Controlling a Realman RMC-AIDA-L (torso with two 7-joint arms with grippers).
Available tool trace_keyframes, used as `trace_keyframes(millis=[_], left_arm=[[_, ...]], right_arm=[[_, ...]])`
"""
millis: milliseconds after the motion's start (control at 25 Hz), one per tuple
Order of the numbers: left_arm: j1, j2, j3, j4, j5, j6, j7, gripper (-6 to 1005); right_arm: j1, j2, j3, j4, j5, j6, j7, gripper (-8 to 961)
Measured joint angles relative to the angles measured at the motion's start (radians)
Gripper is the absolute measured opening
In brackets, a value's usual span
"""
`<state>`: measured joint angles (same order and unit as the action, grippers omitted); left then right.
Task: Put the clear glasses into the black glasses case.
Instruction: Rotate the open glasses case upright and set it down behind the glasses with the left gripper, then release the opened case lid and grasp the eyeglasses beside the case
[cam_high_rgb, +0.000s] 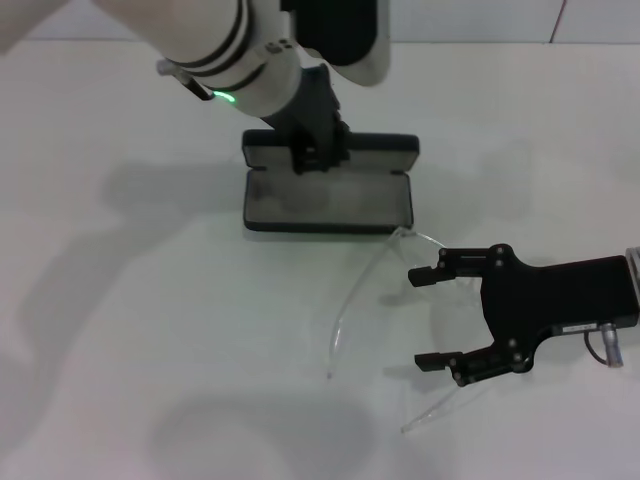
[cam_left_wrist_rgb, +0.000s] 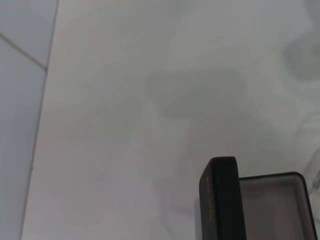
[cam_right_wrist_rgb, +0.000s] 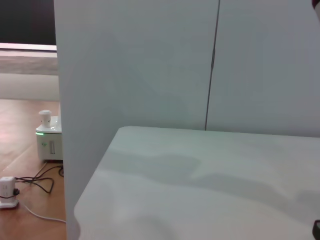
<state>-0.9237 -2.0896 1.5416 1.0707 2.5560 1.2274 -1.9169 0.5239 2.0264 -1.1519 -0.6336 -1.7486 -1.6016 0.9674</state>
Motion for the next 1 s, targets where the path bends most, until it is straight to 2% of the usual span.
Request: trace_keyframes(millis=[240, 600, 800, 920, 1000], left_arm=[[-0.006, -0.001, 0.093, -0.002, -0.005, -0.042, 0.005, 211], [-0.007, -0.003, 0.108, -0.002, -0.004, -0.035, -0.006, 213], [-0.009, -0.005, 0.175, 0.0, 0.006, -0.031, -0.078, 214], [0.0, -0.006, 0.178, 0.018, -0.002, -0.031, -0.099, 215], [0.016, -0.005, 0.159, 0.044, -0.026, -0.031, -0.102, 286]], right_arm=[[0.001, 0.0, 0.0, 0.002, 0.0, 0.008, -0.004, 831], [0.001, 0.0, 0.0, 0.015, 0.0, 0.029, -0.003, 832], [-0.002, 0.0, 0.0, 0.015, 0.003, 0.033, 0.001, 832], [-0.007, 0.0, 0.0, 0.015, 0.009, 0.034, 0.002, 832], [-0.009, -0.001, 0.0, 0.016, 0.009, 0.034, 0.002, 832]])
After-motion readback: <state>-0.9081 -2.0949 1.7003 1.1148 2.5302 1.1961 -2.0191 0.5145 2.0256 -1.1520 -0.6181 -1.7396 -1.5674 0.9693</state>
